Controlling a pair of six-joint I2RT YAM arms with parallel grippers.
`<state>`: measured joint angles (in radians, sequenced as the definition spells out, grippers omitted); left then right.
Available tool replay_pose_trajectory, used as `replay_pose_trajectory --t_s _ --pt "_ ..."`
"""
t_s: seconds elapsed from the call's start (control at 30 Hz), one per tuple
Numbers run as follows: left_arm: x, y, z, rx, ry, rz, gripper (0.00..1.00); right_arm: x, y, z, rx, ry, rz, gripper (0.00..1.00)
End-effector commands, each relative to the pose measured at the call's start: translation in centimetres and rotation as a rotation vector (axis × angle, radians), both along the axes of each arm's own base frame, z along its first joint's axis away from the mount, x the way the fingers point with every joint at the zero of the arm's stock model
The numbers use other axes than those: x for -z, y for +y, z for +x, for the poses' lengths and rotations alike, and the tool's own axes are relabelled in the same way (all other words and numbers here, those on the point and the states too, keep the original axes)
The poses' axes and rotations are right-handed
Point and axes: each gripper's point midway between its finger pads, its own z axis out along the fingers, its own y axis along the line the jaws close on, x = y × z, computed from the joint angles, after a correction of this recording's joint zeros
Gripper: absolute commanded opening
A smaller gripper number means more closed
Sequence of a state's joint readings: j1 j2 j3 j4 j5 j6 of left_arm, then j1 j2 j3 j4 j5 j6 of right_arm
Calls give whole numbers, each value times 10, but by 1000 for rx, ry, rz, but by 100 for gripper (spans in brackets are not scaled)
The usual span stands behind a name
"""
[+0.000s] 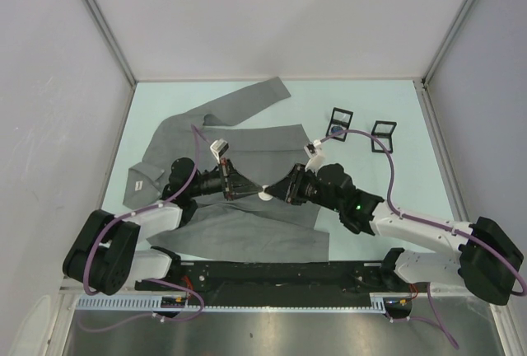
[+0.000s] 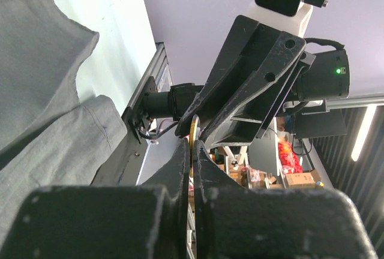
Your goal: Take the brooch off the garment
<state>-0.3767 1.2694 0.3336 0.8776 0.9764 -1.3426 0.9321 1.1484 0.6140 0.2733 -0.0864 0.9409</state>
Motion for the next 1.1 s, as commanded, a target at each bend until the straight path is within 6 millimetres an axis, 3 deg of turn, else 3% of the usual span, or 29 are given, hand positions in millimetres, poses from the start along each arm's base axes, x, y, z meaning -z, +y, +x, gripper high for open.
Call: replay_pose_trajectory --t_s 0.0,0.37,0.47,0.5,0.57,0.6,0.67,0.73,0.83,1.07 --pt "-24 0 -5 7 -62 -70 1 -21 15 -3 -11 -77 41 22" --pt "-27 1 -6 -10 -53 -79 1 -32 23 -4 29 -116 80 25" --pt "-24 1 -6 -7 -55 -72 0 -42 21 -6 28 -130 99 34" --pt "-22 1 -6 -7 -48 -66 0 -40 18 -6 29 -129 82 42" --pt "-19 1 -6 -8 -48 -60 0 -49 7 -5 47 -147 82 50" --pt "-15 1 -7 -6 -37 -56 0 -43 2 -5 45 -147 46 57" --pt "-14 1 -6 -8 -38 -56 0 -47 -7 -6 40 -161 37 62" --pt "-13 1 -7 -3 -31 -56 1 -41 -15 -7 25 -162 -2 63" --pt "-15 1 -7 1 -38 -60 0 -40 -25 -8 32 -163 -29 55" --pt "-25 1 -9 1 -59 -75 0 -33 -22 -8 7 -130 -29 46"
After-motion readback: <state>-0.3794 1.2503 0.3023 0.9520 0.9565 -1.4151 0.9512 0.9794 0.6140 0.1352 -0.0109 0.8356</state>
